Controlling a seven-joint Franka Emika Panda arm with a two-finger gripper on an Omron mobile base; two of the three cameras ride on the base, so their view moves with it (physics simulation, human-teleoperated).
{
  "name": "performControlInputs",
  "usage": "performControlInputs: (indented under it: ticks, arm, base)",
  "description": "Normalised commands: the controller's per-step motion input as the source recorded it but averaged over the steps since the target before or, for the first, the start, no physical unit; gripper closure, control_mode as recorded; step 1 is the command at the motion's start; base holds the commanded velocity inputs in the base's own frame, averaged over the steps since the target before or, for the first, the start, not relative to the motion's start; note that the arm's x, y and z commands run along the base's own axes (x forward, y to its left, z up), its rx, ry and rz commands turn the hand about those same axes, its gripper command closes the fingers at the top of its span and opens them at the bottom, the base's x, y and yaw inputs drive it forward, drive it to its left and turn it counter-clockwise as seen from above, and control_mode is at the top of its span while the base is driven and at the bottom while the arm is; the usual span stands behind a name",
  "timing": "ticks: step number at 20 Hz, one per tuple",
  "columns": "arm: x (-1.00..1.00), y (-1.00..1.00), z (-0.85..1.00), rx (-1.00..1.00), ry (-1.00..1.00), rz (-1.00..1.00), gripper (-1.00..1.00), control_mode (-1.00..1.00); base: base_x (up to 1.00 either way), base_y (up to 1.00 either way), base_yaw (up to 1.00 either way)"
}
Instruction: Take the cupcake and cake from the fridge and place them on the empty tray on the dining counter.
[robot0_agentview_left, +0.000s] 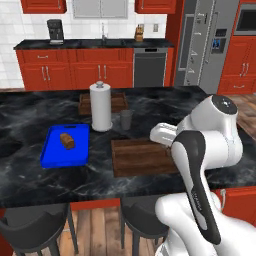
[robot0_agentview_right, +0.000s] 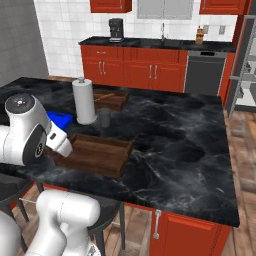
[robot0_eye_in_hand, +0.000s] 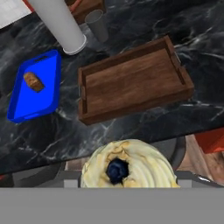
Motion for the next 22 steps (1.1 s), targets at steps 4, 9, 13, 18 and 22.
performControlInputs:
  ticks: [4, 9, 13, 18, 22]
  arm:
    - [0.38, 0.15, -0.49, 0.00, 0.00, 0.00, 1.00, -1.00]
    - [0.48, 0.08, -0.40, 0.00, 0.00, 0.00, 1.00, -1.00]
    - [0.55, 0.05, -0.32, 0.00, 0.00, 0.00, 1.00, -1.00]
    - [0.62, 0.16, -0.34, 0.00, 0.00, 0.00, 1.00, -1.00]
    - [0.56, 0.04, -0.37, 0.00, 0.00, 0.00, 1.00, -1.00]
  base:
    - [0.00, 0.00, 0.00]
    - [0.00, 0.00, 0.00]
    - [0.00, 0.00, 0.00]
    - [0.00, 0.00, 0.00]
    - [0.00, 0.00, 0.00]
